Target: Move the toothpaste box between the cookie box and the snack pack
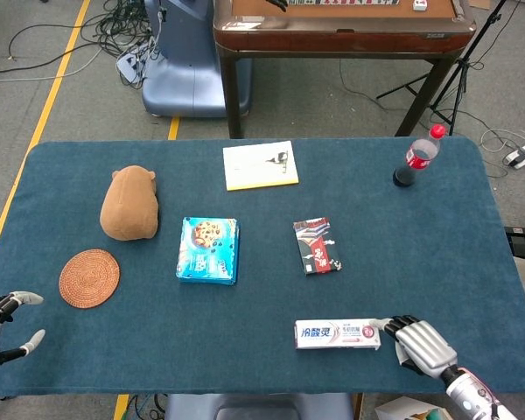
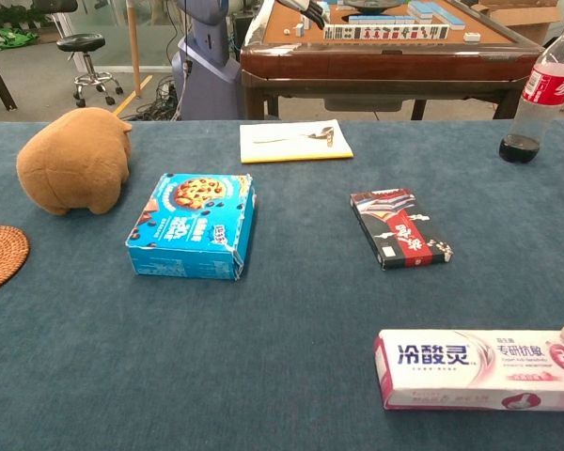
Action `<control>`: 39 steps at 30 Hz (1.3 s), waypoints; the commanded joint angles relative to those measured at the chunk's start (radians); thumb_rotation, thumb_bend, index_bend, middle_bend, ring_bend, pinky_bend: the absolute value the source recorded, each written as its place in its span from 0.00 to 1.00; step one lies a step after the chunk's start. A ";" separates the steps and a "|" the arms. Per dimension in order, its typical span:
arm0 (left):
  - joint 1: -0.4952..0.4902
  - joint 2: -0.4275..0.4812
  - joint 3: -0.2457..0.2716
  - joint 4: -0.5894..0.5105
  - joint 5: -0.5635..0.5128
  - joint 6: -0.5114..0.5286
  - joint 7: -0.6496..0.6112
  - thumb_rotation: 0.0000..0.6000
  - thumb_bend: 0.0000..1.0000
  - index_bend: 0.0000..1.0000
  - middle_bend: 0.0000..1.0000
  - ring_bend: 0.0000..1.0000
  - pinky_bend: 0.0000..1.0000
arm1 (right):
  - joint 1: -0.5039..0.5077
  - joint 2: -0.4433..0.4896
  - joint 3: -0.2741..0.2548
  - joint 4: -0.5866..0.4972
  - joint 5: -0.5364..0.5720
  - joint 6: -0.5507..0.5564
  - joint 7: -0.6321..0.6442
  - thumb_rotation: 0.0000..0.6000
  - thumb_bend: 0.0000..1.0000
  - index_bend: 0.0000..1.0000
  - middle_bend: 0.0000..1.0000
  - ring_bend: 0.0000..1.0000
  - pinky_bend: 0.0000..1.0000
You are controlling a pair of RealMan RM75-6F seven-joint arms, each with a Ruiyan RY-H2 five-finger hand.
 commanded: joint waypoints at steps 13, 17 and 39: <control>0.001 0.002 -0.002 0.002 -0.005 0.001 -0.007 1.00 0.27 0.35 0.34 0.33 0.46 | 0.039 -0.034 0.010 -0.048 -0.020 -0.036 -0.022 1.00 1.00 0.18 0.25 0.20 0.25; 0.002 0.002 -0.003 0.003 -0.006 0.003 -0.010 1.00 0.27 0.35 0.34 0.33 0.46 | 0.052 -0.044 0.014 -0.061 -0.020 -0.051 -0.033 1.00 1.00 0.18 0.25 0.20 0.25; 0.002 0.004 -0.004 0.008 -0.007 0.003 -0.019 1.00 0.27 0.35 0.34 0.33 0.46 | 0.080 -0.029 0.026 -0.124 -0.009 -0.047 -0.083 1.00 1.00 0.18 0.25 0.20 0.25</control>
